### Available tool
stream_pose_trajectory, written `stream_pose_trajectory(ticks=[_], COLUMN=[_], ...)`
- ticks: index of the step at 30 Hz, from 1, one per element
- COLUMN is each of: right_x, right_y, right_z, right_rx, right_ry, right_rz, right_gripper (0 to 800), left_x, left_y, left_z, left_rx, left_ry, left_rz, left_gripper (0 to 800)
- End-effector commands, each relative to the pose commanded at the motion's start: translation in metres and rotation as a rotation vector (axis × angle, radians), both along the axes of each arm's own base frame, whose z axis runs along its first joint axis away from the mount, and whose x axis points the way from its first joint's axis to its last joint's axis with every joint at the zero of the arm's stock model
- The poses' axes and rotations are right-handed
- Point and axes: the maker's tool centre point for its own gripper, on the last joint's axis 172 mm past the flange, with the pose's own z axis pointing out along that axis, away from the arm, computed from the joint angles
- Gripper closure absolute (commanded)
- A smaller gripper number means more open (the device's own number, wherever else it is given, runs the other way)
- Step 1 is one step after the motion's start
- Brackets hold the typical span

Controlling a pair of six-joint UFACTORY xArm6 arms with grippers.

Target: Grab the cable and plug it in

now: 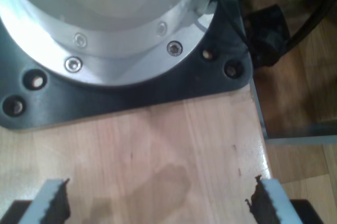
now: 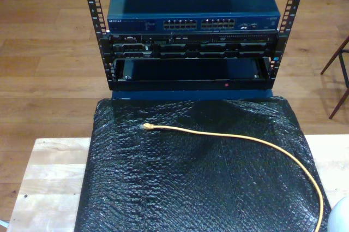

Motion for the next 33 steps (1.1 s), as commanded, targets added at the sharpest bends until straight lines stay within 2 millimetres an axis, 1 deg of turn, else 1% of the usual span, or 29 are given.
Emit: stream_pose_trajectory(ticks=[8, 10, 13, 17, 22, 29, 33], right_x=[0.001, 0.0, -0.002, -0.004, -0.002, 0.003, 0.005], right_y=[-0.003, -0.004, -0.005, -0.003, -0.007, -0.017, -0.026], right_z=[0.006, 0.011, 0.025, 0.045, 0.068, 0.108, 0.13], right_rx=[0.003, 0.016, 0.047, 0.097, 0.133, 0.167, 0.163], right_ry=[0.0, 0.005, 0.018, 0.03, 0.039, 0.049, 0.056], right_rz=[0.006, 0.019, 0.052, 0.074, 0.026, -0.059, -0.107], right_gripper=[1, 1, 1, 2, 2, 2, 2], left_x=[-0.001, 0.0, 0.0, -0.001, -0.001, -0.001, 0.0], left_y=[-0.003, 0.001, 0.006, 0.004, 0.006, 0.012, 0.014], left_z=[0.0, 0.002, 0.005, 0.008, 0.016, 0.035, 0.045], left_rx=[-0.007, -0.001, 0.007, -0.006, -0.017, -0.037, -0.049], left_ry=[0.003, 0.003, 0.003, 0.009, 0.015, 0.026, 0.033], left_rz=[-0.001, 0.001, 0.0, -0.002, -0.002, 0.007, 0.01], left_gripper=[0, 0, 0, 0, 0, 0, 0])
